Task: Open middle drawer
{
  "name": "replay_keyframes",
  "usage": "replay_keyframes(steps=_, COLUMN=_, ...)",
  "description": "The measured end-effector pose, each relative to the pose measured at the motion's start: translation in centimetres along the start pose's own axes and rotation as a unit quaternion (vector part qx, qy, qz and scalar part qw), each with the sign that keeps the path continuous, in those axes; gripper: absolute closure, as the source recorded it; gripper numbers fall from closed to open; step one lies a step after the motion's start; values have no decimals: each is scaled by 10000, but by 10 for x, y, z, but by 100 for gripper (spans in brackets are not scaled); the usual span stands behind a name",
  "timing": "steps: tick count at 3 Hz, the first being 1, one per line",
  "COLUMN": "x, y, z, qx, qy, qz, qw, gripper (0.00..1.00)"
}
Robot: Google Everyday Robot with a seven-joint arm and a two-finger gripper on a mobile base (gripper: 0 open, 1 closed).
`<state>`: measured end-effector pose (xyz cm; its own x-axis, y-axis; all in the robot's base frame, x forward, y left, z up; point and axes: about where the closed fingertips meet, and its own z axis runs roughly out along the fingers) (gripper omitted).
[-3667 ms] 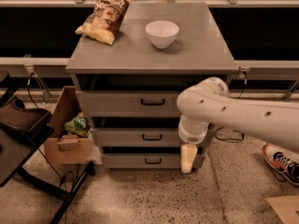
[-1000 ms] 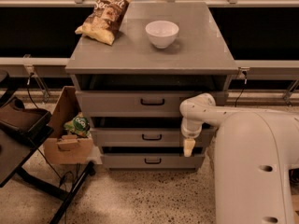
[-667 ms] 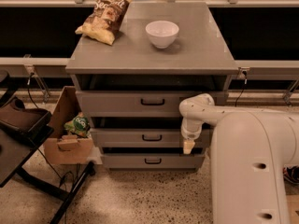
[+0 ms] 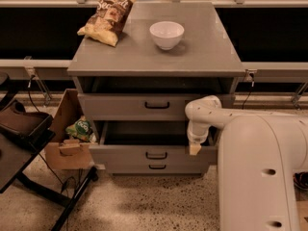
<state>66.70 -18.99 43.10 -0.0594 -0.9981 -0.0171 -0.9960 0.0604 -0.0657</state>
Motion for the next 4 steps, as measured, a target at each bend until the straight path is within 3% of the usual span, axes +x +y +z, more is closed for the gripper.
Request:
replay_keyframes(steps=2, x=0, y=0, z=0, qx=-1, qy=0, qz=0, qw=10000, gripper=0)
replay_keyframes(steps=3, x=0, y=0, z=0, qx=-1, qy=0, qz=0, qw=10000, gripper=0)
replay_keyframes(steps=4, x=0, y=0, z=0, qx=-1, qy=0, qz=0, qw=10000, gripper=18)
